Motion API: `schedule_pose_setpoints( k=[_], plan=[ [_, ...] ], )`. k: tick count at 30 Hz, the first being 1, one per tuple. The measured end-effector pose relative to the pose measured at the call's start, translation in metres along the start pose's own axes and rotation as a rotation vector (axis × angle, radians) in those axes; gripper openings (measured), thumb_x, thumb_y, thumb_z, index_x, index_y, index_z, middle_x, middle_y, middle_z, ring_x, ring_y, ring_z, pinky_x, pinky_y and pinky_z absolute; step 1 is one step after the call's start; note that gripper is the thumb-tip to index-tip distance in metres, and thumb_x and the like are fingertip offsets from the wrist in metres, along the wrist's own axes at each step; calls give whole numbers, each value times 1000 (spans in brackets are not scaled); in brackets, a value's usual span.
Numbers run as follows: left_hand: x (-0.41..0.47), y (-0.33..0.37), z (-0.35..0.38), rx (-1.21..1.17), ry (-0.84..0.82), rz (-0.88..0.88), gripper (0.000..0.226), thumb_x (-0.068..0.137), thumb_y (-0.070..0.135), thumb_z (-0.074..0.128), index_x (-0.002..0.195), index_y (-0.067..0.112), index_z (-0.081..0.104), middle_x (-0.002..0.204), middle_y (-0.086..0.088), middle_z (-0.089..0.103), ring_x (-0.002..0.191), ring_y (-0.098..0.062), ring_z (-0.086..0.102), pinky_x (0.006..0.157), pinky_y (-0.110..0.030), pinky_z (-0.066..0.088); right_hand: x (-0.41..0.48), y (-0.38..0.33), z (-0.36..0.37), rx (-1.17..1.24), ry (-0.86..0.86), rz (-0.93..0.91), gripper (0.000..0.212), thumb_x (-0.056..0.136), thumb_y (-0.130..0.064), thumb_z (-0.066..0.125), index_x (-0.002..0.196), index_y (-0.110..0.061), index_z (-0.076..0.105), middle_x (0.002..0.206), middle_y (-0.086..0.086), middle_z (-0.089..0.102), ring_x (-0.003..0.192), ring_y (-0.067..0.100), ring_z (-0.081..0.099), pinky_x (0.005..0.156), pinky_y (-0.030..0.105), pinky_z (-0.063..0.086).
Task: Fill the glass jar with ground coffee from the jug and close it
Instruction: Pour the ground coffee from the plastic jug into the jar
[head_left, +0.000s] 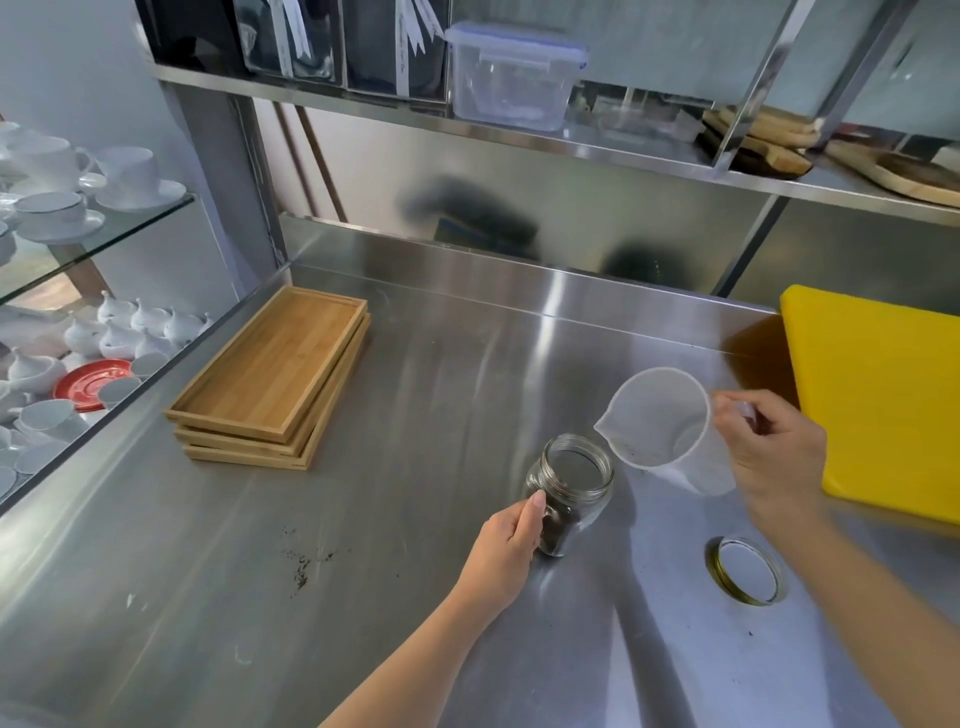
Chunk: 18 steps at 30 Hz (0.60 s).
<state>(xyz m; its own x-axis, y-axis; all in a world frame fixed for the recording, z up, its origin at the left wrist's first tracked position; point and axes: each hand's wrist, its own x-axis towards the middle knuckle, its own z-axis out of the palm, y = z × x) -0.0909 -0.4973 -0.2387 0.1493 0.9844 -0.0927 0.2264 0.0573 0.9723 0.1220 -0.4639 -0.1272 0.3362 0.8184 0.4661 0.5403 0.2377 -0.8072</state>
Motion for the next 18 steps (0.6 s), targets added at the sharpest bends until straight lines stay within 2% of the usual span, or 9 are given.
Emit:
schedule_pose_setpoints(
  k=[1, 3, 6, 12, 15, 18],
  plan=[
    [0, 0, 0, 3, 2, 6, 53, 84, 58, 30, 62, 9, 34, 60, 2, 31, 58, -11, 28, 55, -24, 22, 1, 6, 1, 34, 26, 90, 10, 81, -22, 60, 79, -13, 63, 63, -25, 62, 66, 4, 51, 53, 14, 41],
    [0, 2, -1, 7, 6, 12, 47, 87, 52, 31, 63, 12, 35, 59, 4, 31, 57, -9, 27, 54, -22, 24, 0, 20, 1, 71, 36, 237, 7, 86, -10, 58, 81, -8, 64, 64, -19, 63, 67, 11, 51, 52, 21, 40],
    [0, 3, -1, -2, 5, 2, 45, 87, 50, 32, 63, 13, 36, 58, 6, 32, 55, -8, 28, 53, -20, 26, -6, 36, 3, 102, 20, 400, 12, 92, -14, 52, 90, -8, 62, 75, -3, 58, 71, 16, 51, 53, 23, 42],
    [-2, 6, -2, -22, -13, -6, 45, 94, 43, 34, 62, 12, 36, 57, 5, 32, 53, -6, 28, 52, -17, 28, -21, 59, 12, 186, 118, 562, 12, 97, -22, 44, 96, -19, 56, 91, 2, 56, 93, 22, 50, 78, 37, 45],
    [-2, 8, -2, -15, -15, -10, 46, 96, 42, 33, 62, 11, 36, 58, 4, 34, 53, -6, 29, 52, -16, 29, -30, 67, 14, 254, 153, 617, 11, 97, -25, 44, 102, -22, 54, 102, 5, 55, 94, 20, 51, 81, 35, 44],
    [-2, 10, -1, -6, -15, -28, 45, 100, 34, 34, 61, 11, 37, 58, 2, 35, 51, -5, 30, 53, -15, 30, -35, 79, 10, 308, 135, 686, 10, 97, -25, 44, 101, -24, 54, 100, 4, 55, 95, 21, 52, 83, 34, 44]
  ],
)
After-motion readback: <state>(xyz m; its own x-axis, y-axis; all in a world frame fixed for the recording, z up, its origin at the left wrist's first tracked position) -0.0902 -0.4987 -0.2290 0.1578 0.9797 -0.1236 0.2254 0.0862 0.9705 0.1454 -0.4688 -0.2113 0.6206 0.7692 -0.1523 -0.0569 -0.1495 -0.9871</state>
